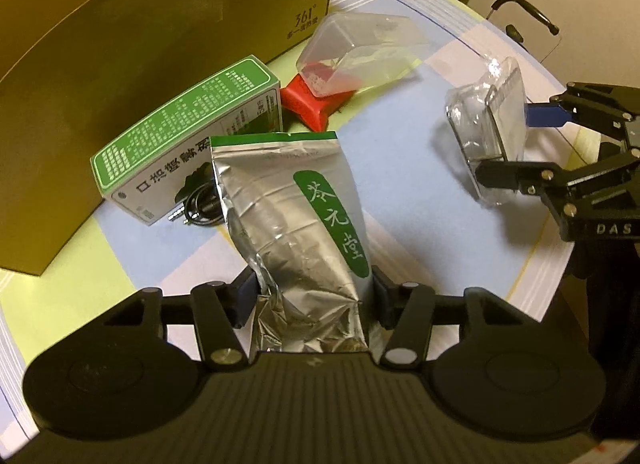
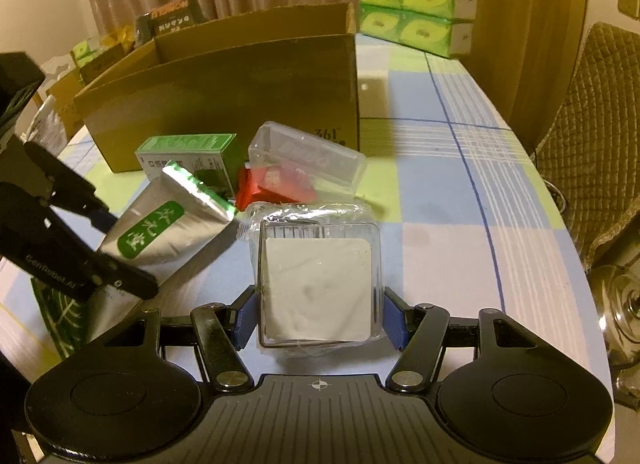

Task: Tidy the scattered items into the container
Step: 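Lift the clear case and foil pouch off the table with both grippers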

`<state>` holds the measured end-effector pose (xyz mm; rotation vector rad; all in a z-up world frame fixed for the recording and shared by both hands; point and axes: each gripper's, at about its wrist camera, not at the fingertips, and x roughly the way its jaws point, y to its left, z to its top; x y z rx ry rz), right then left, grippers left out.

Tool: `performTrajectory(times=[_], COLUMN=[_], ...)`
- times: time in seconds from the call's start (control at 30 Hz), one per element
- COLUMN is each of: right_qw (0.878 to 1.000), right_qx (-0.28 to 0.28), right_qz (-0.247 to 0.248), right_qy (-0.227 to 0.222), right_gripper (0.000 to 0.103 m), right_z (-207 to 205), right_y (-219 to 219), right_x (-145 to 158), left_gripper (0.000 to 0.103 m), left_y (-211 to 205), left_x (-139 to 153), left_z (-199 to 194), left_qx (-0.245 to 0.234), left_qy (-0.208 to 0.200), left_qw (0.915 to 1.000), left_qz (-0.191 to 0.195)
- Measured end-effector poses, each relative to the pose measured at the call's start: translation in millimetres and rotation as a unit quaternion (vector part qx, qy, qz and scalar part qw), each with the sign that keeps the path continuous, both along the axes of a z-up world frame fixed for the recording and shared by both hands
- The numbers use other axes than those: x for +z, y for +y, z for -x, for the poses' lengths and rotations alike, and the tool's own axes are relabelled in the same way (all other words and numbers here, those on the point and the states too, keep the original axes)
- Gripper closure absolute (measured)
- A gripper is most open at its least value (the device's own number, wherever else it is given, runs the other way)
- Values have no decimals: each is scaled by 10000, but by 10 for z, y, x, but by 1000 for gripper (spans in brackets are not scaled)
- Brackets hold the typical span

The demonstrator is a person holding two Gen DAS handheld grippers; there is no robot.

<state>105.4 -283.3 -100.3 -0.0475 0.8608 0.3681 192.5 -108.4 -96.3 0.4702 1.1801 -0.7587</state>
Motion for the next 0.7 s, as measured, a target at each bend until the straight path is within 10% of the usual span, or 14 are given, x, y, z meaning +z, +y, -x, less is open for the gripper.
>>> performTrajectory(times=[0.7], right_qw=[9994], right_qx=[109], right_qz=[-29], right_qy=[-325], right_gripper=[43], right_z=[97], right_y=[140], right_x=[321], left_gripper=[52], left_y=[133], left_x=[493], left_z=[164], left_qx=[18], left_qy=[-387], left_qw=[9987], left_qz=[325])
